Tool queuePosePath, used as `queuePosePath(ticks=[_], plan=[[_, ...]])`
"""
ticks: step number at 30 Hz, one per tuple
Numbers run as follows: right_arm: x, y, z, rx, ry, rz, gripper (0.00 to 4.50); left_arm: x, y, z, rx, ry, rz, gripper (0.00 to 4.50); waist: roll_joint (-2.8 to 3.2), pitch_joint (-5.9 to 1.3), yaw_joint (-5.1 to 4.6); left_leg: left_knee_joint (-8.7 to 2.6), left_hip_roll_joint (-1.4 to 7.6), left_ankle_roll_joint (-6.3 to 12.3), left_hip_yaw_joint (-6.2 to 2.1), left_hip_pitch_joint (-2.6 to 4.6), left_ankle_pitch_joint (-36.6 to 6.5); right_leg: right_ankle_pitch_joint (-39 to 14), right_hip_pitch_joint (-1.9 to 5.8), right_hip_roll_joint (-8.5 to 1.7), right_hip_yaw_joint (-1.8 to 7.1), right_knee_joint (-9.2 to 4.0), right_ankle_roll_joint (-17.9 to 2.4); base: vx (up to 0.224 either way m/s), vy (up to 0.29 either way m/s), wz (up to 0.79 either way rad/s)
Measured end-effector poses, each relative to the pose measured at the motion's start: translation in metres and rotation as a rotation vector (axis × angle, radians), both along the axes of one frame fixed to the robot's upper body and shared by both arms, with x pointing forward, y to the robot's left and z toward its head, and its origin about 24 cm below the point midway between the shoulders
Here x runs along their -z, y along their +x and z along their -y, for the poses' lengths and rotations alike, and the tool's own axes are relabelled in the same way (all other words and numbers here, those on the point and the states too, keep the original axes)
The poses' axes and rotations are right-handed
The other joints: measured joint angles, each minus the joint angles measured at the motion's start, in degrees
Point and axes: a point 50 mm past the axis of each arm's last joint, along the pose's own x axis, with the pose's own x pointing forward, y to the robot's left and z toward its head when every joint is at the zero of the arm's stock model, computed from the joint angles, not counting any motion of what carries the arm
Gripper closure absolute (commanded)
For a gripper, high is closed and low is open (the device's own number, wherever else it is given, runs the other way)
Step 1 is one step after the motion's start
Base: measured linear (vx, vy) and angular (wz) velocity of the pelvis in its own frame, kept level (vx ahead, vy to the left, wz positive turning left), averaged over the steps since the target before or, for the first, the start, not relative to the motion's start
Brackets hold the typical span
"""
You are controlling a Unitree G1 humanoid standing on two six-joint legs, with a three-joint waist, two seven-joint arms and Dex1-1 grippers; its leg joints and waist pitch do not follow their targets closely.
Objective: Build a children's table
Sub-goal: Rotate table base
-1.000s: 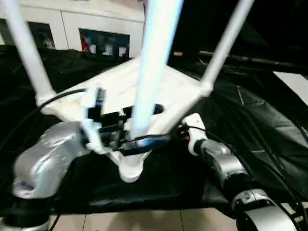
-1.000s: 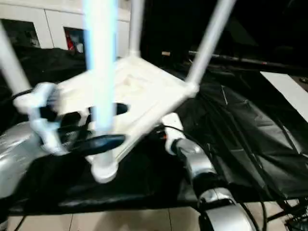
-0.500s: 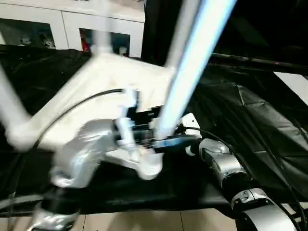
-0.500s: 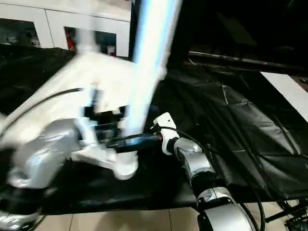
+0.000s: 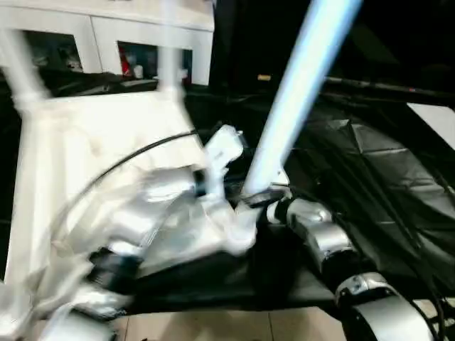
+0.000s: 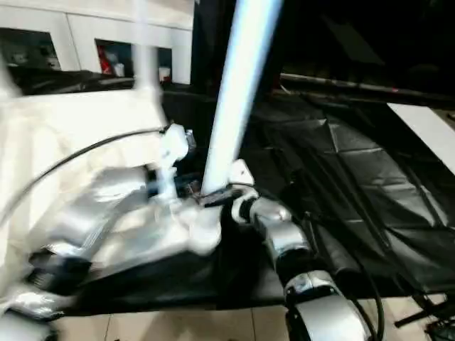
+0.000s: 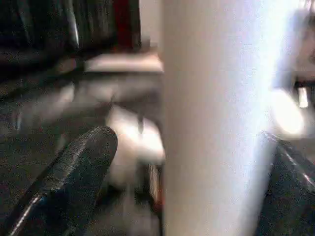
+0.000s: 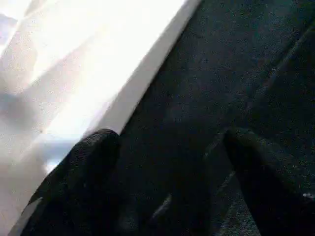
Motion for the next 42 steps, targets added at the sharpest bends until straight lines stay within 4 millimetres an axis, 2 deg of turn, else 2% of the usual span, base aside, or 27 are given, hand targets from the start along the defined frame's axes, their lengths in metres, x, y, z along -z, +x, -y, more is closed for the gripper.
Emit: queuePosePath(ticks=[4,9,10,12,18,21,22,26,28,31,38,42], plan=[[-0.004,0.000,0.009,-0.001,-0.004,0.024,0.63,0.013,-0.009,-0.022,0.004,0.117,-0.062,0.03,0.10,0.08,0.93,0.00,-0.01,0.01,0.10,-0.06,0.0,0.1,-0.17,-0.02,-0.01,-0.03,-0.2,0.000,0.000,0.00],[-0.001,-0.009,0.028,-0.021,-0.043,0.032,0.63,0.028,-0.029,-0.034,0.027,0.283,-0.159,0.03,0.13,0.11,1.93,-0.01,-0.01,0.01,0.18,-0.03,0.0,0.1,-0.16,-0.02,-0.01,-0.01,-0.3,0.000,0.000,0.00],[0.000,-0.011,0.032,-0.020,-0.051,0.025,0.63,0.032,-0.032,-0.034,0.020,0.302,-0.189,0.20,0.14,0.11,1.95,0.01,-0.01,-0.01,0.17,-0.01,0.0,0.1,-0.13,-0.03,0.00,0.02,-0.3,0.000,0.000,0.00],[0.000,-0.013,0.040,-0.022,-0.085,0.020,0.63,0.034,-0.035,-0.032,0.008,0.330,-0.221,0.20,0.13,0.11,1.96,0.05,-0.01,-0.06,0.16,-0.01,0.1,0.0,-0.13,-0.03,0.00,0.02,-0.1,0.000,0.000,0.00],[-0.008,-0.019,0.067,-0.045,-0.174,0.025,0.63,0.037,-0.041,-0.028,-0.012,0.417,-0.264,0.92,0.12,0.11,1.80,0.05,-0.01,-0.07,0.10,-0.01,0.1,0.0,0.04,-0.01,0.00,0.03,0.0,0.000,0.000,0.00],[-0.014,-0.027,0.081,-0.103,-0.229,0.015,0.63,0.040,-0.040,-0.036,-0.082,0.491,-0.281,1.05,0.20,0.15,1.80,0.04,-0.02,-0.05,0.08,-0.08,0.1,0.0,0.02,-0.01,-0.01,-0.04,0.1,0.000,0.000,0.00],[-0.017,-0.030,0.082,-0.137,-0.243,0.015,0.63,0.041,-0.039,-0.039,-0.107,0.514,-0.286,1.28,0.20,0.15,1.74,0.02,-0.02,-0.04,0.08,-0.09,0.0,0.0,0.01,0.00,-0.01,-0.05,0.1,0.000,0.000,0.00],[-0.029,-0.050,0.082,-0.314,-0.259,-0.015,0.63,0.043,-0.038,-0.044,-0.178,0.583,-0.293,1.48,0.22,0.17,1.87,-0.04,-0.01,-0.01,0.06,-0.10,0.0,-0.1,0.04,0.00,-0.05,-0.15,0.1,0.000,0.000,0.00],[-0.036,-0.058,0.081,-0.395,-0.263,-0.032,0.63,0.043,-0.038,-0.046,-0.194,0.599,-0.303,1.81,0.22,0.16,1.94,-0.02,-0.01,0.00,0.05,-0.09,0.0,-0.1,0.05,0.00,-0.04,-0.16,0.1,0.000,0.000,0.00],[-0.044,-0.065,0.080,-0.469,-0.267,-0.051,0.63,0.044,-0.038,-0.047,-0.207,0.612,-0.312,1.90,0.24,0.18,1.96,0.02,-0.02,0.00,0.02,-0.05,0.0,-0.1,0.08,0.00,-0.04,-0.15,0.1,0.000,0.000,0.00],[-0.053,-0.070,0.077,-0.508,-0.275,-0.073,0.63,0.043,-0.039,-0.045,-0.215,0.615,-0.317,2.71,0.20,0.16,2.16,0.02,-0.02,0.01,-0.01,-0.08,0.0,-0.1,0.10,0.00,-0.06,-0.18,0.1,0.000,0.000,0.00],[-0.053,-0.073,0.074,-0.519,-0.277,-0.082,0.63,0.044,-0.039,-0.042,-0.197,0.611,-0.301,2.88,0.21,0.16,2.48,0.02,-0.02,0.00,-0.01,-0.07,0.0,-0.1,0.10,0.00,-0.07,-0.18,0.1,0.000,0.000,0.00]])
